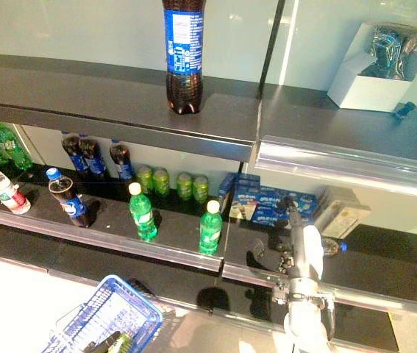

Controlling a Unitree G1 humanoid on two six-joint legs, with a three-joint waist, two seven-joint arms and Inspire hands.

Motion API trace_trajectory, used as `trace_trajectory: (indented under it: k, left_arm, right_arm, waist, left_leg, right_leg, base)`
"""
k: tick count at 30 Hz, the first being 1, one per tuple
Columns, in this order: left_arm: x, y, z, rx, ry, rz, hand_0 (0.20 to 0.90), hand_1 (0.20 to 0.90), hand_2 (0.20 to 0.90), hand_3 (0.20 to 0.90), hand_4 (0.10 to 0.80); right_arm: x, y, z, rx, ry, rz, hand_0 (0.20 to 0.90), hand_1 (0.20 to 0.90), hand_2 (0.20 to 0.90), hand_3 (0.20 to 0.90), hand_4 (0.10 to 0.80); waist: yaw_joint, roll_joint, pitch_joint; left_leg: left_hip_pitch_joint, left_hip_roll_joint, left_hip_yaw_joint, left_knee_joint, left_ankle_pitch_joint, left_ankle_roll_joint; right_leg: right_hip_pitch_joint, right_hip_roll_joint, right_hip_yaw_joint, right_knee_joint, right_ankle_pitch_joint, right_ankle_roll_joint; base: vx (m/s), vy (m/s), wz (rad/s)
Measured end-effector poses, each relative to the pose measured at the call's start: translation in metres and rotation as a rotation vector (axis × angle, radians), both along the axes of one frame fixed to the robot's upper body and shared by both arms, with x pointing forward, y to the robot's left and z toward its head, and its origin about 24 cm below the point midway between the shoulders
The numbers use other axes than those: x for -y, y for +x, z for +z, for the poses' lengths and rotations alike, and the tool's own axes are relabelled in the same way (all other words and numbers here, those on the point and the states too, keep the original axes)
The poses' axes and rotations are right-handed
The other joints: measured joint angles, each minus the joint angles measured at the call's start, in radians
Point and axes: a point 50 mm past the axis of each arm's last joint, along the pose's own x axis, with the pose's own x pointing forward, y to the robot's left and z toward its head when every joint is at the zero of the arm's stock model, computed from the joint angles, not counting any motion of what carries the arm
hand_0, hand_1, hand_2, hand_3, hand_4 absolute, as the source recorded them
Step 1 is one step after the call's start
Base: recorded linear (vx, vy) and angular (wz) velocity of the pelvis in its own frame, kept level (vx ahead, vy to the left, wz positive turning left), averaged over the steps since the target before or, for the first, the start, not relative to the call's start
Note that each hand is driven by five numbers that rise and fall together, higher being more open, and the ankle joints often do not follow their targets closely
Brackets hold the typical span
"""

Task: Pick up the drink and place into the basket.

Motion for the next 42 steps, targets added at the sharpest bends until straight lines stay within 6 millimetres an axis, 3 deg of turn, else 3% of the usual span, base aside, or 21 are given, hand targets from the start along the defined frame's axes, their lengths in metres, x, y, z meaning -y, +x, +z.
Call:
trace_trajectory:
  k: [3, 8, 12, 15, 22, 29, 32, 37, 42]
  left_arm:
    - [-0.001, -0.001, 0.0, -0.001, 0.001, 0.01, 0.3, 0.3, 0.3, 0.2, 0.1]
    - [-0.011, -0.004, 0.002, -0.012, 0.005, 0.027, 0.3, 0.3, 0.3, 0.2, 0.1]
    - [-0.017, -0.009, 0.003, -0.015, 0.002, 0.044, 0.3, 0.3, 0.3, 0.2, 0.1]
    - [-0.02, -0.01, 0.003, -0.021, 0.011, 0.039, 0.3, 0.3, 0.3, 0.2, 0.1]
    - [-0.023, -0.006, 0.005, -0.011, 0.008, 0.028, 0.3, 0.3, 0.3, 0.2, 0.1]
    - [-0.023, 0.045, 0.015, 0.117, 0.006, -0.039, 0.3, 0.3, 0.3, 0.2, 0.1]
    - [-0.019, 0.066, 0.02, 0.162, 0.0, -0.064, 0.3, 0.3, 0.3, 0.2, 0.1]
    - [-0.019, 0.08, 0.026, 0.214, 0.002, -0.073, 0.3, 0.3, 0.3, 0.2, 0.1]
    - [-0.02, 0.092, 0.03, 0.247, 0.0, -0.07, 0.3, 0.3, 0.3, 0.2, 0.1]
  right_arm:
    - [0.008, 0.001, 0.003, -0.015, -0.1, 0.005, 0.9, 0.9, 0.9, 0.9, 0.8]
    - [0.053, 0.0, 0.023, -0.046, -0.308, -0.087, 0.9, 0.9, 0.9, 0.9, 0.8]
    - [0.081, -0.004, 0.038, -0.064, -0.364, -0.167, 0.9, 0.9, 0.9, 0.9, 0.8]
    - [0.09, -0.007, 0.035, -0.119, -0.391, -0.165, 0.9, 0.9, 0.9, 0.9, 0.8]
    - [0.1, -0.011, 0.023, -0.212, -0.388, -0.169, 0.9, 0.9, 0.9, 0.9, 0.8]
    - [0.115, 0.013, 0.036, -0.211, -0.458, -0.171, 0.9, 0.9, 0.9, 0.9, 0.8]
    - [0.111, 0.024, 0.035, -0.207, -0.458, -0.155, 0.9, 0.9, 0.9, 0.9, 0.8]
    - [0.101, 0.037, 0.03, -0.212, -0.459, -0.11, 0.9, 0.9, 0.9, 0.9, 0.8]
    - [0.1, 0.048, 0.039, -0.169, -0.469, -0.113, 0.9, 0.9, 0.9, 0.9, 0.8]
  waist:
    - [0.0, -0.002, -0.002]
    - [-0.002, -0.014, -0.007]
    - [-0.007, -0.023, -0.008]
    - [-0.02, -0.033, -0.011]
    - [-0.027, -0.035, 0.006]
    - [-0.009, -0.027, 0.129]
    - [0.0, -0.014, 0.185]
    - [0.005, -0.012, 0.247]
    - [0.006, -0.007, 0.28]
  left_leg:
    - [0.0, 0.0, 0.0, 0.0, 0.0, 0.0]
    - [-0.002, 0.001, 0.0, 0.0, -0.001, -0.001]
    - [-0.003, 0.003, 0.0, 0.0, -0.002, -0.003]
    - [-0.014, 0.005, 0.0, 0.0, -0.002, -0.004]
    - [-0.021, 0.005, 0.001, 0.006, -0.001, -0.004]
    - [-0.126, 0.01, -0.005, 0.032, 0.02, -0.009]
    - [-0.16, 0.015, -0.015, 0.054, 0.022, -0.011]
    - [-0.176, 0.019, -0.029, 0.061, 0.026, -0.017]
    - [-0.215, 0.019, -0.033, 0.077, 0.027, -0.017]
  right_leg:
    - [0.0, 0.0, 0.0, 0.0, 0.0, 0.0]
    - [-0.001, 0.001, 0.0, 0.0, -0.001, 0.001]
    - [-0.004, 0.004, 0.004, 0.0, -0.001, 0.001]
    - [-0.011, 0.006, 0.004, 0.0, -0.001, 0.001]
    - [-0.026, 0.008, 0.007, 0.0, 0.001, -0.001]
    - [-0.117, 0.012, 0.007, 0.006, 0.032, -0.016]
    - [-0.137, 0.017, 0.002, 0.006, 0.04, -0.024]
    - [-0.144, 0.022, -0.003, 0.006, 0.044, -0.029]
    - [-0.175, 0.021, -0.005, 0.006, 0.051, -0.032]
  base:
    - [0.038, -0.033, 0.0]
    - [0.053, -0.065, 0.0]
    - [0.048, -0.054, -0.03]
    - [0.032, -0.055, -0.02]
    - [-0.019, -0.049, -0.01]
    - [-0.175, -0.056, 0.0]
    - [-0.17, -0.043, 0.06]
    - [-0.106, -0.046, 0.06]
    - [-0.094, -0.009, 0.02]
